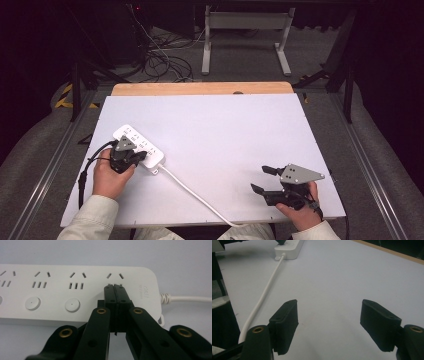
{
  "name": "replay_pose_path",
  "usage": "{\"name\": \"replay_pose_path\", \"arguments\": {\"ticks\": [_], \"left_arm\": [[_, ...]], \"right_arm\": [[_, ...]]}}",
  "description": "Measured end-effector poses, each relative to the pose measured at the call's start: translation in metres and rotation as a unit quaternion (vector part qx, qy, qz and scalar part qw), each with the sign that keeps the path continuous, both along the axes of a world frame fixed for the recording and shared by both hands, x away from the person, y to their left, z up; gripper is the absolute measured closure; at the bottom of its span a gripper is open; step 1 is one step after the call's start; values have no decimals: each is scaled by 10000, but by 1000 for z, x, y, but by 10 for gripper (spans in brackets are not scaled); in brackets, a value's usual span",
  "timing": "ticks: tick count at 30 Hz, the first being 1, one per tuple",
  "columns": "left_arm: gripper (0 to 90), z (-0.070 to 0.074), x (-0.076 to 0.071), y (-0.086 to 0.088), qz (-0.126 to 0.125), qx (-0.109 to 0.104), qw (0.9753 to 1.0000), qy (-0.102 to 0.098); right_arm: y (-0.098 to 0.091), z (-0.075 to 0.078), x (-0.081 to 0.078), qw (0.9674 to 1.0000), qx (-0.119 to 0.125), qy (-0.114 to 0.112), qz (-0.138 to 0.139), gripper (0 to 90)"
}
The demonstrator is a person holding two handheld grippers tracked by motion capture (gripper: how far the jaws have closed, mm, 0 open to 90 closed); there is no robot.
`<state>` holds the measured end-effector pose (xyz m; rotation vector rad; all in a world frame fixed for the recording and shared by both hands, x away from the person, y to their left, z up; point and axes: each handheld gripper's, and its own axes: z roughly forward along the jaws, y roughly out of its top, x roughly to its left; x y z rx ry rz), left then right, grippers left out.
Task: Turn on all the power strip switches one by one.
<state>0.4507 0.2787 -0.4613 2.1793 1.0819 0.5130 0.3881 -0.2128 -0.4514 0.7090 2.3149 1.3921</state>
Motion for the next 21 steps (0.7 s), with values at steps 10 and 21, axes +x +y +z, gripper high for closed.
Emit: {"name": "replay_pose_path", "arguments": {"ticks": [10, 21], "left_arm": [[900, 1, -1, -1, 46, -32, 9999, -95], [900, 21, -3, 12, 274, -464, 9970, -556]], "right_arm": [[0, -1, 1, 10000, -7, 27, -12, 306], [1, -2, 1, 10000, -30, 35, -1, 306]]}}
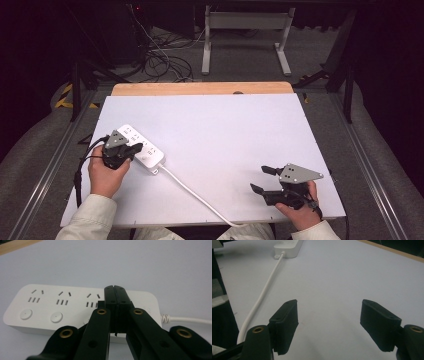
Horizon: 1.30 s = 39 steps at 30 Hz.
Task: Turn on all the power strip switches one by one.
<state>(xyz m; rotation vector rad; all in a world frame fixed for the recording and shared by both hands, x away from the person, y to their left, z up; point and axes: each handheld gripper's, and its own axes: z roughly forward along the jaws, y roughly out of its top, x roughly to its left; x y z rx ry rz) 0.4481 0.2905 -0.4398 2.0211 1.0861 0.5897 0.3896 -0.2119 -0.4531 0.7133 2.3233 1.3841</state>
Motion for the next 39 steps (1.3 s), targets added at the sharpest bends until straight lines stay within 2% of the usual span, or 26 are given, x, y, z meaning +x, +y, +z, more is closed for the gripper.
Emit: {"name": "replay_pose_path", "arguments": {"ticks": [4, 14, 21, 27, 39], "left_arm": [[900, 1, 2, 4, 54, -51, 10000, -10], [900, -2, 7, 10, 182, 74, 9998, 45], [900, -11, 13, 17, 322, 117, 9993, 162], [900, -15, 16, 18, 326, 63, 9992, 214], [900, -19, 18, 18, 293, 104, 9989, 341]], "right_arm": [[0, 0, 0, 10000, -6, 3, -11, 306], [0, 0, 0, 10000, -18, -1, -1, 306], [0, 0, 0, 10000, -17, 4, 7, 306], [0, -1, 1, 10000, -23, 16, 10, 306], [0, -1, 1, 10000, -17, 23, 11, 306]]}}
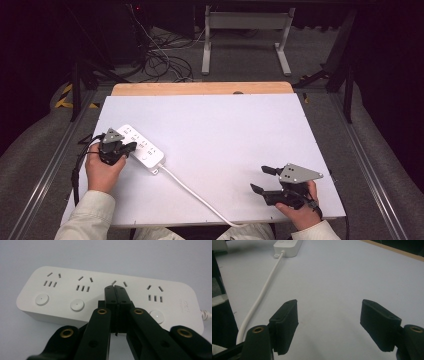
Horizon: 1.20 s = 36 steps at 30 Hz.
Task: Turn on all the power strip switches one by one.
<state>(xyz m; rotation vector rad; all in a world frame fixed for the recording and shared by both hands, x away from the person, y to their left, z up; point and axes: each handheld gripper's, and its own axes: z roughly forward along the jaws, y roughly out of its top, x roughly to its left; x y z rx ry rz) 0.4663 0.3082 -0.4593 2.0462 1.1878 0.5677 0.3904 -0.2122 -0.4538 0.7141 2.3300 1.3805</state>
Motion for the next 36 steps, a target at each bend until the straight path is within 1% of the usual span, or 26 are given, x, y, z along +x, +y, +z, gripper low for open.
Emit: {"name": "replay_pose_path", "arguments": {"ticks": [9, 12, 18, 26, 30, 32, 33, 35, 36], "left_arm": [[900, -2, 1, -1, -29, 66, 9999, 70], [900, -3, 1, 0, -32, 68, 10000, 40], [900, -4, 1, 2, -53, -81, 9999, 61], [900, -5, 0, 0, -49, 36, 10000, 40], [900, -6, 1, 0, -37, -3, 10000, 69], [900, -5, 0, 0, -30, 52, 10000, 78], [900, -6, 0, -1, -30, 44, 10000, 80], [900, -5, 0, -2, -27, 109, 9999, 54], [900, -6, -1, -2, -14, 93, 9999, 61]], "right_arm": [[0, 0, 0, 10000, 2, 4, -4, 306], [0, 0, 0, 10000, 4, -4, -1, 306], [0, 0, 0, 10000, 4, 2, 2, 306], [0, 0, 0, 10000, 3, 0, 5, 306], [0, 0, -1, 10000, 2, -4, 7, 306], [0, 0, -1, 10000, -6, -10, 11, 306], [0, 0, -1, 10000, -7, -10, 12, 306], [0, 0, -1, 10000, 1, -13, 15, 306], [0, 0, -1, 10000, 0, -13, 14, 306]]}}
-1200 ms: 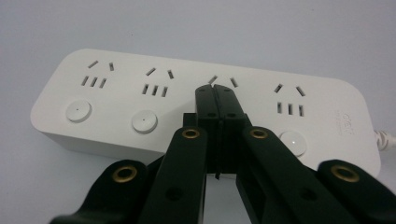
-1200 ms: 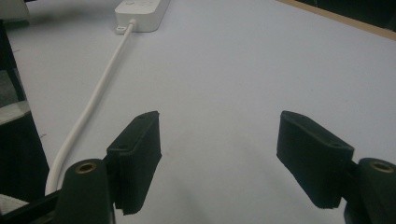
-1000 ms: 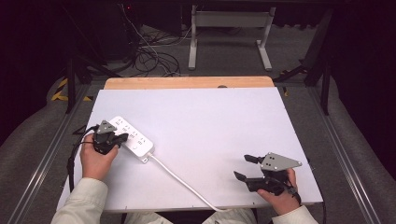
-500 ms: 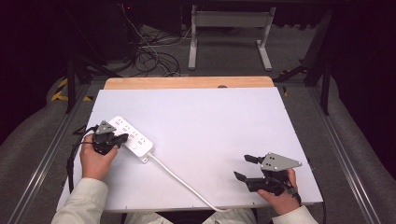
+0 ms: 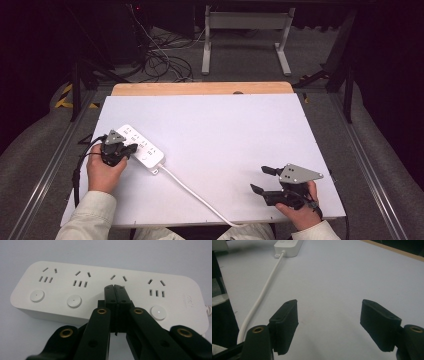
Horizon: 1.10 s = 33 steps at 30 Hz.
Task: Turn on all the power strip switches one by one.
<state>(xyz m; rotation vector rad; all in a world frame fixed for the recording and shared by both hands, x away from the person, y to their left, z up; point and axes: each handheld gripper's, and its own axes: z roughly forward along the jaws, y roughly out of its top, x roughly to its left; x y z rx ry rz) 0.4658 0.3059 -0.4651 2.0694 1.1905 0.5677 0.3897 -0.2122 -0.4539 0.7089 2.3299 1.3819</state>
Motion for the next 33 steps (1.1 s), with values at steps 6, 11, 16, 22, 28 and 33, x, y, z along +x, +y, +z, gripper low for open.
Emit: {"name": "replay_pose_path", "arguments": {"ticks": [6, 11, 16, 22, 28, 33], "left_arm": [[900, 0, 1, 0, 0, 1, 10000, 3], [900, 0, 1, 0, 16, 8, 10000, 19], [900, 0, 1, 0, 26, 31, 10000, 21], [900, 0, 1, 1, 70, -73, 9999, 109], [900, 0, 2, -1, 81, -28, 9999, 125], [900, 4, -3, -2, 139, 89, 9997, -205]], "right_arm": [[0, 0, 0, 10000, -7, -4, -2, 306], [0, 0, 0, 10000, -6, -7, -1, 306], [0, 0, 0, 10000, -16, -7, 7, 306], [0, 0, 0, 10000, -25, 3, 1, 306], [1, 0, 0, 10000, -26, 14, -4, 306], [0, 0, 0, 10000, -33, 21, -11, 306]]}}
